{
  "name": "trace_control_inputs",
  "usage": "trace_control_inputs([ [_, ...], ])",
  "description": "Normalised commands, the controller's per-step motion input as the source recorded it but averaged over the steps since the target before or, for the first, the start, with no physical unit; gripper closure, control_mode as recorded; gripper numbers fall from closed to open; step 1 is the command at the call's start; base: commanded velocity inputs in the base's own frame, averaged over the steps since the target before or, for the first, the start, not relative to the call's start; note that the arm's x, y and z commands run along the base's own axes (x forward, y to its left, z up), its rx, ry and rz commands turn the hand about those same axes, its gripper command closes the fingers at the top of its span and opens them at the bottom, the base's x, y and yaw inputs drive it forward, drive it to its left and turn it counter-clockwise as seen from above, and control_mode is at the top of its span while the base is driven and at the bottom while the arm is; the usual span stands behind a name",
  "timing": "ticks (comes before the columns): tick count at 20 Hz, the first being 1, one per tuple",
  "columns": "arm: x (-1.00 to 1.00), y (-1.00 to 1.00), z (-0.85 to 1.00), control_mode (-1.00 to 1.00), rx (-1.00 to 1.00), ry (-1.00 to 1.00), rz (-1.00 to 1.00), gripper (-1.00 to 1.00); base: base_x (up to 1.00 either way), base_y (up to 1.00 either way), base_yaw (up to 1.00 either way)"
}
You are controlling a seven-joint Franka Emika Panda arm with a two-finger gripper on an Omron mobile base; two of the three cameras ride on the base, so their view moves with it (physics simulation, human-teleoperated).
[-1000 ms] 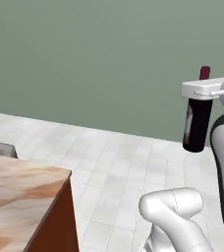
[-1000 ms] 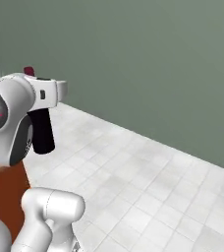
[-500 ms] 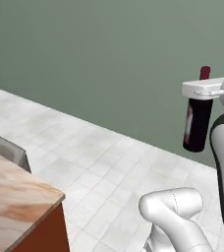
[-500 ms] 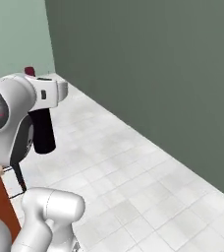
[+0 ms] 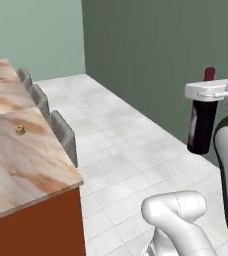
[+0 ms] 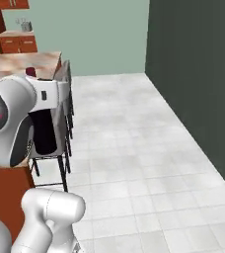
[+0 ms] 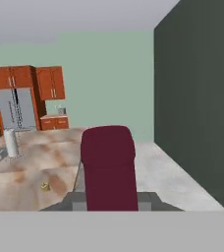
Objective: Get the candle and the wine from the cabinet and move them to the dining counter.
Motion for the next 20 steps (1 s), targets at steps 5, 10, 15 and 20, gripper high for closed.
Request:
trace_control_inputs([
  [5,0.00,0.00,0.00,1.00,0.00,0.00,0.00,1.00,0.39,-0.24,0.83],
  [10,0.00,0.00,0.00,1.00,0.00,0.00,0.00,1.00,0.42,-0.27,0.81],
  [15,0.00,0.00,0.00,1.00,0.00,0.00,0.00,1.00,0.49,-0.34,0.76],
  [20,0.00,0.00,0.00,1.00,0.00,0.00,0.00,1.00,0.20,-0.77,0.62],
])
